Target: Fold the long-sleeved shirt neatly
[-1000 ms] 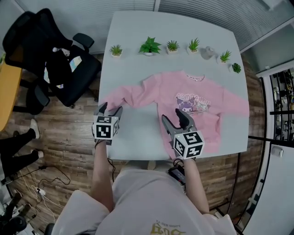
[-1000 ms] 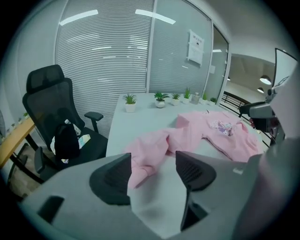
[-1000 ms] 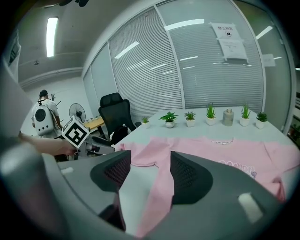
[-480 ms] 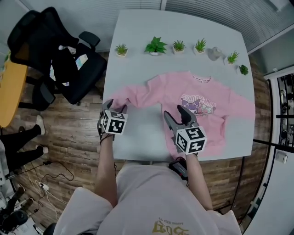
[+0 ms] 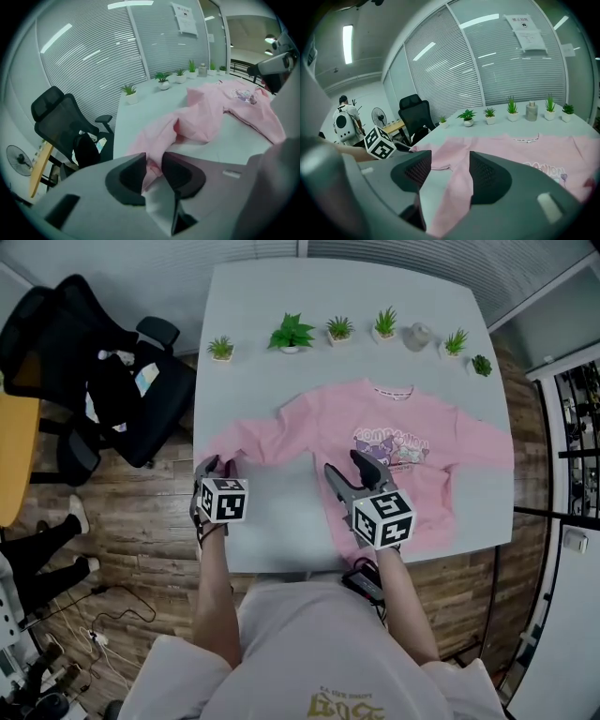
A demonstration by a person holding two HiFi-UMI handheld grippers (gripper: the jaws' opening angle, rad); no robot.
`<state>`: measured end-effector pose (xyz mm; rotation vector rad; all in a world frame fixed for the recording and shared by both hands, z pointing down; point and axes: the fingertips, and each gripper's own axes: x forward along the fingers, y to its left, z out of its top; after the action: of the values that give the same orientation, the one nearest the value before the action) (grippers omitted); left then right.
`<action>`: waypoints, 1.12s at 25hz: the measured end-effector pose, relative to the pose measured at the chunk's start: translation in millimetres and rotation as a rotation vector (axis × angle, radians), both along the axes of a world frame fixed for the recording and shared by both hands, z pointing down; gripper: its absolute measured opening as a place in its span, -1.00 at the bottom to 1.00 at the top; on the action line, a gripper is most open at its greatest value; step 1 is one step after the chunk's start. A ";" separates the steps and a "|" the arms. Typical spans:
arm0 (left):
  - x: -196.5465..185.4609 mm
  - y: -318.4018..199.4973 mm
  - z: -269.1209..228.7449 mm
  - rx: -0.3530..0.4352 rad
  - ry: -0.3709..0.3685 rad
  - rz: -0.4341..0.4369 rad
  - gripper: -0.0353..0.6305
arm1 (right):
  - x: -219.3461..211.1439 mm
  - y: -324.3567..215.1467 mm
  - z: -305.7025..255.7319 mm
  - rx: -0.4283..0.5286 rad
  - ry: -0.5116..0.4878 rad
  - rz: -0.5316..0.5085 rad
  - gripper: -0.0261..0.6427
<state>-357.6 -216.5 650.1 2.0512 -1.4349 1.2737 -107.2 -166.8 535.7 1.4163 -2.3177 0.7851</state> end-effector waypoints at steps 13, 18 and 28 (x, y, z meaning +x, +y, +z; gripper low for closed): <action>-15.3 -4.1 -14.8 0.069 -0.059 -0.019 -0.82 | -18.9 -5.6 0.6 0.004 -0.017 -0.024 -0.20; -21.1 -2.9 -19.2 0.073 -0.074 -0.004 -0.82 | -37.8 -9.6 -1.2 0.009 -0.012 -0.053 -0.20; -49.3 -9.9 -43.2 0.133 -0.166 -0.005 -0.82 | -56.9 -10.8 -2.2 0.005 -0.005 -0.075 -0.20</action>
<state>-406.9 -226.4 606.9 2.0647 -1.6379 1.4102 -164.0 -177.5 533.4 1.3222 -2.3636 0.7626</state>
